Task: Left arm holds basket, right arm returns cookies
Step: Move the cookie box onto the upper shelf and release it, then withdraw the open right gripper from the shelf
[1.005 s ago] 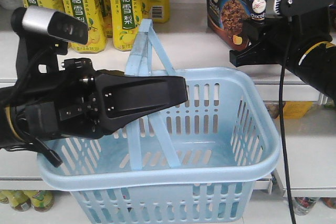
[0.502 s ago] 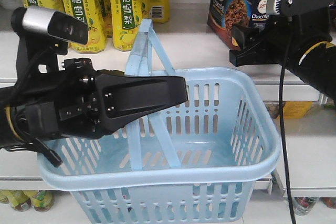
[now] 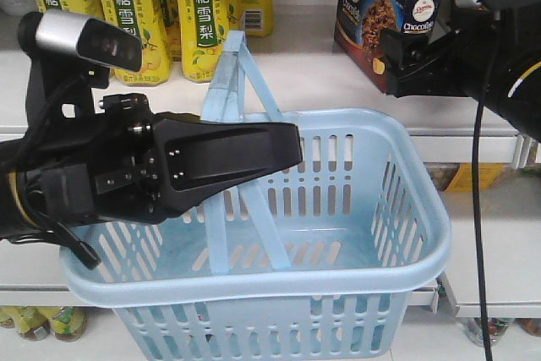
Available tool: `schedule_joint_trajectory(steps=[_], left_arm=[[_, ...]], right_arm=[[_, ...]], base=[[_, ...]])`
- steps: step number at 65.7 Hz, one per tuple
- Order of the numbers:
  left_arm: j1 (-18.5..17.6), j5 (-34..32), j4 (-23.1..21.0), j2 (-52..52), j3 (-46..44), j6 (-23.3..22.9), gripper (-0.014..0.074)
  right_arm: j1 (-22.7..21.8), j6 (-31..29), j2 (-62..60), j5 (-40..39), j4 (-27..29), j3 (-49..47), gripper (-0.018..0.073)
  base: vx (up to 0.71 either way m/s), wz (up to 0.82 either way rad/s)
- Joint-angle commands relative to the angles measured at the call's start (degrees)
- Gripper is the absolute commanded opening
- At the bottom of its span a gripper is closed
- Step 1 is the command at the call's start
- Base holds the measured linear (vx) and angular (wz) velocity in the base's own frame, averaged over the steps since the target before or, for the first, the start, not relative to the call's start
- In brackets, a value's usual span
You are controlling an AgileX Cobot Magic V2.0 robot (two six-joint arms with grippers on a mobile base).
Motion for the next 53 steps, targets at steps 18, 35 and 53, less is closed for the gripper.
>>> schedule_joint_trajectory(steps=[18,35,53], left_arm=[[0.22,-1.91,-5.64,-1.72,-1.85,1.66,0.0003],[0.22,-1.91,-5.64,-1.72,-1.85,1.66,0.0003],[0.22,-1.91,-5.64,-1.72,-1.85,1.66,0.0003]], right_arm=[[-0.25,-0.28,-9.72,3.94,0.27,-1.68,0.058],[-0.25,-0.21,-17.38,13.25,2.81,-1.68,0.058],[-0.25,-0.21,-27.21,19.55,4.32,-1.68,0.0487]], base=[[0.0,0.0],[0.0,0.0],[0.0,0.0]])
